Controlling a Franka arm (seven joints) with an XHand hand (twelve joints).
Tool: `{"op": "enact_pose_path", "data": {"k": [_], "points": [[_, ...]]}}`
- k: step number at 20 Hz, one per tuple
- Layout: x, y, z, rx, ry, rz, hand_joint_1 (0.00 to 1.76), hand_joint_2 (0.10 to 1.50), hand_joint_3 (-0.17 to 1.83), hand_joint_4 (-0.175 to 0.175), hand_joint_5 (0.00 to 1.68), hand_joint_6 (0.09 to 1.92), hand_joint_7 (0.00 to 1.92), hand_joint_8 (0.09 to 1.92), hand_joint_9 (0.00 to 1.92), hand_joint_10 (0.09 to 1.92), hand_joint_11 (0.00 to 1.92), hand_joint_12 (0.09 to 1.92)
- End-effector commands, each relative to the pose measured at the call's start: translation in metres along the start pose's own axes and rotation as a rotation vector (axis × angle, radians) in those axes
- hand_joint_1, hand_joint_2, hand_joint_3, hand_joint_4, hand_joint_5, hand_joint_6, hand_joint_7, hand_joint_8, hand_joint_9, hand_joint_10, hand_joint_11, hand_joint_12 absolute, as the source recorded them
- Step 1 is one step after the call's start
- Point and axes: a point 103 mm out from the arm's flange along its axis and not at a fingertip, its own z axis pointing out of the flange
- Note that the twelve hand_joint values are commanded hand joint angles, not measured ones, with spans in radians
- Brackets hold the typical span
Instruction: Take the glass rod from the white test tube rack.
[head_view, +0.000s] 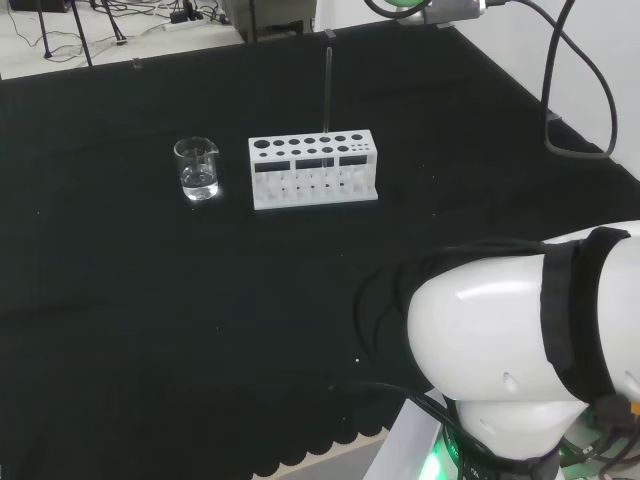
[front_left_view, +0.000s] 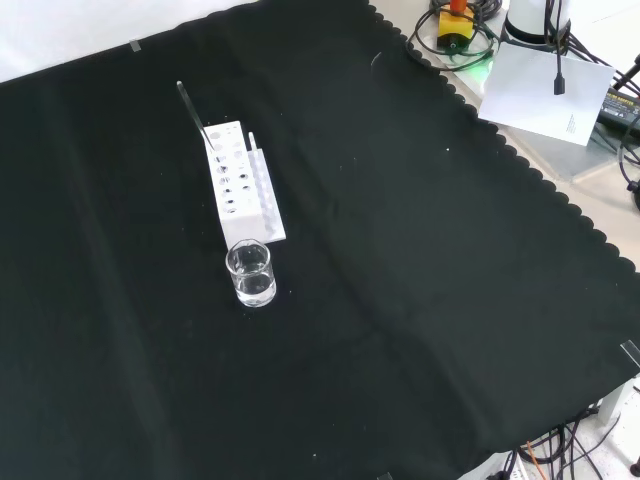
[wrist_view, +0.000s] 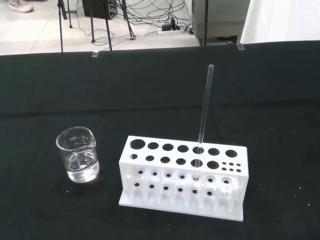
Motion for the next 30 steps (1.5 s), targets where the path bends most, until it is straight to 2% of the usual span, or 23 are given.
{"op": "enact_pose_path", "data": {"k": [1,4,7,13,19,24,30], "points": [[-0.001,0.000,0.000,-0.020,0.005,-0.017,0.74,0.74,0.71,-0.121,0.00,0.09,0.00,0.27,0.00,0.49,0.00,1.01],[-0.005,0.001,-0.001,-0.016,0.010,-0.015,0.74,0.78,0.62,-0.122,0.00,0.09,0.00,0.26,0.00,0.48,0.00,1.03],[0.000,0.005,0.000,-0.010,-0.005,-0.009,0.74,0.80,0.60,-0.122,0.00,0.09,0.00,0.29,0.00,0.50,0.00,1.04],[-0.010,0.019,0.002,-0.015,0.003,-0.017,0.73,0.81,0.58,-0.123,0.00,0.09,0.00,0.44,0.00,0.61,0.00,1.17],[-0.027,0.045,0.003,-0.029,0.022,-0.020,0.72,0.80,0.59,-0.123,0.00,0.09,0.00,0.53,0.00,0.71,0.00,1.26],[-0.040,0.072,0.002,-0.024,-0.004,-0.019,0.72,0.80,0.60,-0.122,0.01,0.09,0.00,0.59,0.00,0.74,0.00,1.28],[-0.046,0.103,0.015,-0.006,-0.019,-0.030,0.72,0.80,0.60,-0.123,0.01,0.09,0.00,0.62,0.00,0.76,0.00,1.29]]}}
